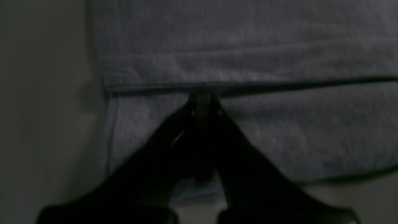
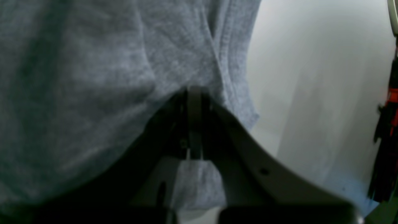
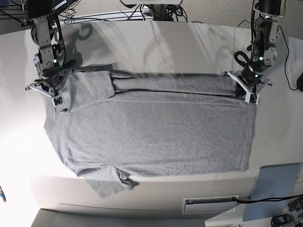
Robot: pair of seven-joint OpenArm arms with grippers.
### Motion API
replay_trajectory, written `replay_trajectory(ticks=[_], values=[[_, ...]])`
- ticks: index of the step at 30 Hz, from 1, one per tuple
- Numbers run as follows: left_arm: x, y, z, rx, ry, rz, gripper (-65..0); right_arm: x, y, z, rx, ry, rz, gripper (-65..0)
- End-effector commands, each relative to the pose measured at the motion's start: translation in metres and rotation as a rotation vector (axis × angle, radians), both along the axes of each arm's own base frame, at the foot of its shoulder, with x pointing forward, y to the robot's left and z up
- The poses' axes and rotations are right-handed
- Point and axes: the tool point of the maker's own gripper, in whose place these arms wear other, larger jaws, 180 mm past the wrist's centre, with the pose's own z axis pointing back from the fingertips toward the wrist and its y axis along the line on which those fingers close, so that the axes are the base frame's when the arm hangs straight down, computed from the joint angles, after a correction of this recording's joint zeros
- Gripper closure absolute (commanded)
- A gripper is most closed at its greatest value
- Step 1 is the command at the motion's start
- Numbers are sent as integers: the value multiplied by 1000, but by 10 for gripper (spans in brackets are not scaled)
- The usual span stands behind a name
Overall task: Fold the T-shirt properly
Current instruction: 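Lift the pinched fabric and drag the shirt toward the arms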
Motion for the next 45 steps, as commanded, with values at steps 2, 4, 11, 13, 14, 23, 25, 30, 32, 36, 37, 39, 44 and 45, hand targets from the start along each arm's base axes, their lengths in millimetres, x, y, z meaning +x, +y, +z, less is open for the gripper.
replay_trajectory(ticks=[2,4,11,13,14,23,25,30,32,36,37,39,44,45], values=[[-39,15,-23,60,153,-3,0,-21,-1,-6,-6,63,7,0],[-55,16,-27,69,179,-13,0,-33,2,-5,-18,74,27,0],[-109,6,-33,58,262,-81,0,-77,11,-12,-39,138,64,0],[-129,3,-34,50,294,-102,0,-91,9,-13,-72,153,67,0],[-138,3,-34,45,309,-112,0,-98,7,-12,-91,158,70,0],[-178,5,-14,24,341,-195,0,-137,-12,8,-134,139,61,0],[-176,7,-8,29,327,-201,0,-141,-15,11,-139,143,56,0],[-168,10,6,44,293,-210,0,-146,-14,10,-137,151,60,0],[-162,10,13,50,269,-215,0,-143,-12,13,-133,137,68,0],[-144,8,32,66,191,-215,0,-130,-3,28,-129,77,74,0],[-139,9,38,72,170,-215,0,-125,-1,34,-127,49,72,0],[-127,12,52,91,121,-212,0,-113,2,51,-128,-17,72,0],[-84,32,87,109,-26,-114,-34,-78,-6,94,-159,-170,60,0],[-73,35,93,113,-57,-96,-103,-72,-9,99,-166,-182,65,-19]])
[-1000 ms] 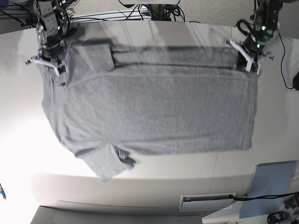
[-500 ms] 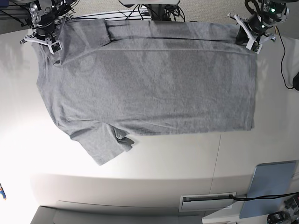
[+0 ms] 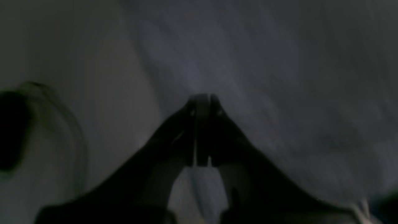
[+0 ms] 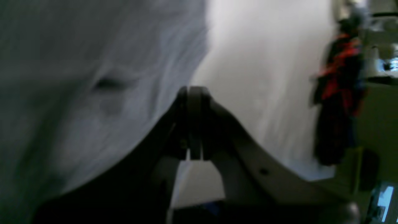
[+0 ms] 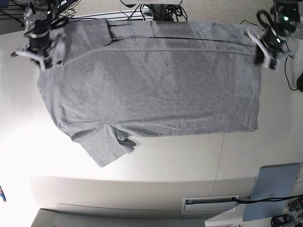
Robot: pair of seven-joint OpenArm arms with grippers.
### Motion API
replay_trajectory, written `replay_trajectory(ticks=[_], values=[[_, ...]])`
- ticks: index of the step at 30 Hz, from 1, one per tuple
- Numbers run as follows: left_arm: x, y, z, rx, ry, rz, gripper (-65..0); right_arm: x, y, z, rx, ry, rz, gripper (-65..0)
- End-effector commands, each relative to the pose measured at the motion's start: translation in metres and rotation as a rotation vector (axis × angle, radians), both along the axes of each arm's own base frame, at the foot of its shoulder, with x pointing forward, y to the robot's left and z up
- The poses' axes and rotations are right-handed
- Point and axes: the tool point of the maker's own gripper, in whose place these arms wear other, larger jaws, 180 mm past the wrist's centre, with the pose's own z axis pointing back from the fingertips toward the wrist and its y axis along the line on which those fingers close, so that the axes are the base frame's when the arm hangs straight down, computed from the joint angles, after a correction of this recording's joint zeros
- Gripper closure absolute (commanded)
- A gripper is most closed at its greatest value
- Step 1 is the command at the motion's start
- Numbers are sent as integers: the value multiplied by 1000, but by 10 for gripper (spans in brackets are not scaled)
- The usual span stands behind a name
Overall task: Fold the T-shirt properly
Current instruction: 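Lift the pinched fabric and drag the shirt toward the arms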
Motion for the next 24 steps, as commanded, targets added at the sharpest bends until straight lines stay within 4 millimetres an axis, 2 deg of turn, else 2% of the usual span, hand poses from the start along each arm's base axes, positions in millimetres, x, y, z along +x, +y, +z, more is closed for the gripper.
replay_trajectory(ticks=[1,3,5,6,11,15,19,21,24], values=[[17,1,16,3,-70,-10,-171,13,-4,16,-30,-45,23,-69],[36,2,25,-17,-118,-6,-270,24,-2,20,-35,-44,59,-190],[57,7,32,-48,-161,19,-301,37,2,27,-25,-69,83,-278],[67,10,35,-64,-179,37,-301,43,5,30,-2,-89,84,-295],[114,35,31,-170,-179,132,-301,72,21,44,173,-187,66,-295],[143,41,22,-257,-142,142,-301,85,31,43,306,-209,30,-295],[170,40,2,-307,-91,166,-301,95,42,21,418,-171,27,-295],[185,35,-7,-290,-59,153,-301,103,38,11,451,-161,0,-295],[208,41,-12,-231,-51,184,-301,114,32,2,480,-139,-32,-295]])
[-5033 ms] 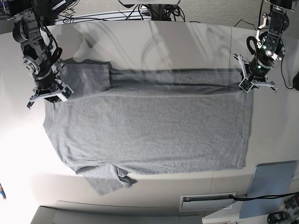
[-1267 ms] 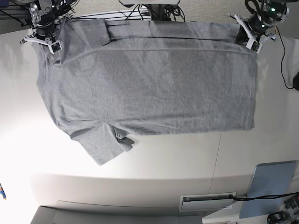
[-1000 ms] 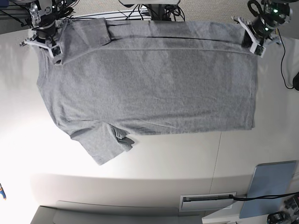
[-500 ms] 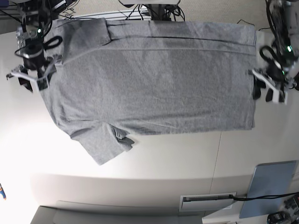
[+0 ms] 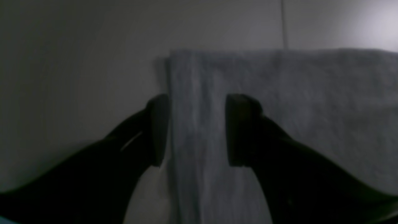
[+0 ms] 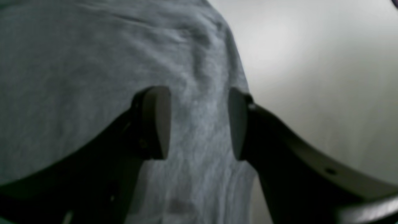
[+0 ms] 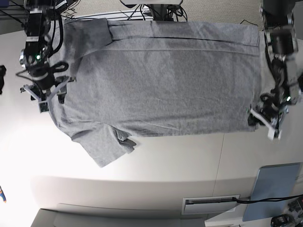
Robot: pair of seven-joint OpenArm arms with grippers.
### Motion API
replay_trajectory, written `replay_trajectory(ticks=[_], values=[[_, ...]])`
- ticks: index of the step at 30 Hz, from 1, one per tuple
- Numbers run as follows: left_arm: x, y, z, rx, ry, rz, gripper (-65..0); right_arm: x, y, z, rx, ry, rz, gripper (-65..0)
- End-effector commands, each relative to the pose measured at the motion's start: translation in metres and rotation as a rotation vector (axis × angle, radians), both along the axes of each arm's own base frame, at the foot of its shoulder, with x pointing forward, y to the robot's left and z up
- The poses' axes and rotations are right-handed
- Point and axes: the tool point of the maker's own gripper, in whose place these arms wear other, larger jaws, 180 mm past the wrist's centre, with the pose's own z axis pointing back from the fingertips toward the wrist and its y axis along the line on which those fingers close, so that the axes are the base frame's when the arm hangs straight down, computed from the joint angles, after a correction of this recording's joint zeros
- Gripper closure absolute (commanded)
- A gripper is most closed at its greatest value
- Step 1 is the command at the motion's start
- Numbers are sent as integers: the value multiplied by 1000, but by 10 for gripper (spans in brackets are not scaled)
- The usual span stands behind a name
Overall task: Fold the T-shirt properly
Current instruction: 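Lift the pinched fabric and drag the shirt toward the arms, then move both grippers down the shirt sides to the hem corners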
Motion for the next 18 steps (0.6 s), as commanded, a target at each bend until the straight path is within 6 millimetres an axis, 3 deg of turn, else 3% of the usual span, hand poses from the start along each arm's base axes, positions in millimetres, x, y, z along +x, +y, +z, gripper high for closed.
replay_trajectory(ticks=[1,5,10,18], values=[[22,15,26,38,-64,18,-301,12,-5,15,-7,-51,-2,-295],[41,17,16,52,-1,22,-301,24,-5,18,12,-61,3,-295],[43,37,-2,73,107,92,-301,32,-5,26,12,-82,8,-295],[33,2,-11,-60,186,-74,-300,36,-5,31,10,-95,8,-295]])
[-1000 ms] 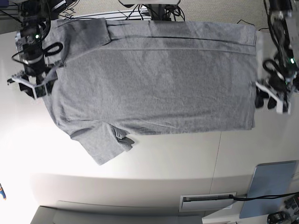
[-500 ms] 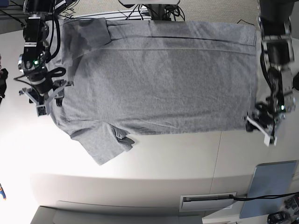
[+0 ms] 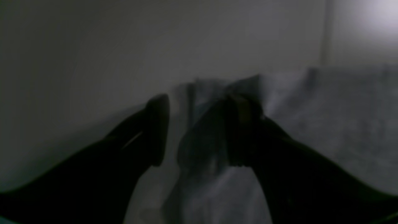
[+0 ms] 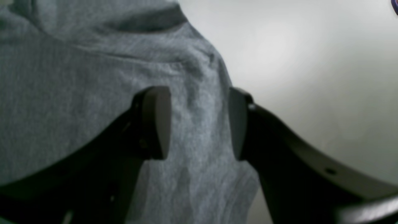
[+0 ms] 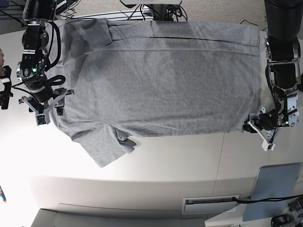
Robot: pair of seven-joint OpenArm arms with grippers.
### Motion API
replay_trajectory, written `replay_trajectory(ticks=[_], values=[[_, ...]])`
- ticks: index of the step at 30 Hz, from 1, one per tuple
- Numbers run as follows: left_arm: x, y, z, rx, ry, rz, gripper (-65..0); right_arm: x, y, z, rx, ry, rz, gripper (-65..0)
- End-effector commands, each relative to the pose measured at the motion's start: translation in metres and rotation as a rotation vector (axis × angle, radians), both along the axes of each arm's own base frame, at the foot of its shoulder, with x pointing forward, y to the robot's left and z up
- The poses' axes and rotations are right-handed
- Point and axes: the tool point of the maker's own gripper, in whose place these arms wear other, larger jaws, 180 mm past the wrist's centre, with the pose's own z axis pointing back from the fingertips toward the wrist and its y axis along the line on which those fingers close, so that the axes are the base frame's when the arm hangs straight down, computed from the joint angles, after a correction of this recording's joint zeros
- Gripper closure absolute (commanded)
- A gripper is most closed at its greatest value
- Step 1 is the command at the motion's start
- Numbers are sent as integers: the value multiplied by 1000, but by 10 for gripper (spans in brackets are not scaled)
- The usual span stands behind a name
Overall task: Fold the T-shirt properly
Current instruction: 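Move both grippers down the shirt sides to the hem corners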
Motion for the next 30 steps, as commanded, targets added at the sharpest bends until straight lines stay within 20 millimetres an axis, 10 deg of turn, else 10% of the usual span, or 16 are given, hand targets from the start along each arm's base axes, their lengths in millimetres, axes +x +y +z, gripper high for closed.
replay_trajectory(ticks=[1,5,12,30], values=[[13,7,19,-4,-47,5,-300,8,-4,15,-15,-50,4,-295],[14,1,21,-37,-57,-3,-271,8,-4,15,-15,-50,4,-295],[19,7,24,-26,-80,35,-7,8,-4,16,-14,-52,5,-295],[25,4,30,-28,-135,3,0,19,-7,11,-30,-47,35,-295]])
